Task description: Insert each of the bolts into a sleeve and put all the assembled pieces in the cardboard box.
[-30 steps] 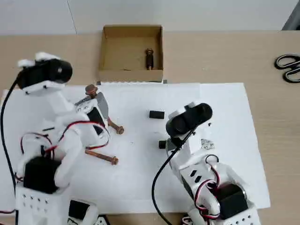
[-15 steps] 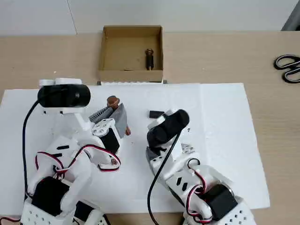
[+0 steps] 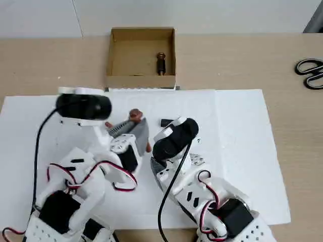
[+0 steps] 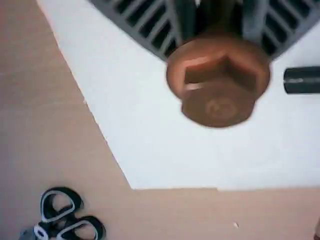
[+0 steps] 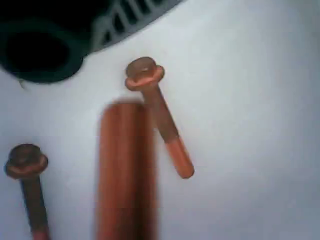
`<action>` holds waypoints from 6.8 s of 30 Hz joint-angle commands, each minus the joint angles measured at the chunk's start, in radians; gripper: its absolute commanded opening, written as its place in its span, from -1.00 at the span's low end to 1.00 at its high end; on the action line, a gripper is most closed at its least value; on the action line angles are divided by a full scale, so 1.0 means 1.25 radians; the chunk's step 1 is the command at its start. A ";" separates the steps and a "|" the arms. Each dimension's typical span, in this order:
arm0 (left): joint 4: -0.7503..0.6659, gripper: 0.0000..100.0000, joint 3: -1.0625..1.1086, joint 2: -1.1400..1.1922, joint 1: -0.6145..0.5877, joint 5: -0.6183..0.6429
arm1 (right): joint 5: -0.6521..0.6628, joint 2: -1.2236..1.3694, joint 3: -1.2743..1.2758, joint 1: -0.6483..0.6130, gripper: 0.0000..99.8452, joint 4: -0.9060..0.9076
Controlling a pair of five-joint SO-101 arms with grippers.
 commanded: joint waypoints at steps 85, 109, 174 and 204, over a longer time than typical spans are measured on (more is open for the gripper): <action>0.095 -0.61 0.078 -0.005 0.045 -0.189 | 0.023 -0.002 -0.044 -0.002 -1.00 -0.023; 0.295 -0.99 0.053 -0.009 -0.290 -0.371 | 0.022 0.002 0.033 0.230 -0.99 -0.055; 0.099 -0.99 0.323 -0.009 -0.352 -0.517 | 0.096 1.998 -2.229 0.272 -0.49 0.350; 0.098 -0.99 0.319 -0.010 -0.354 -0.522 | 0.108 1.211 -1.270 0.298 -0.76 0.533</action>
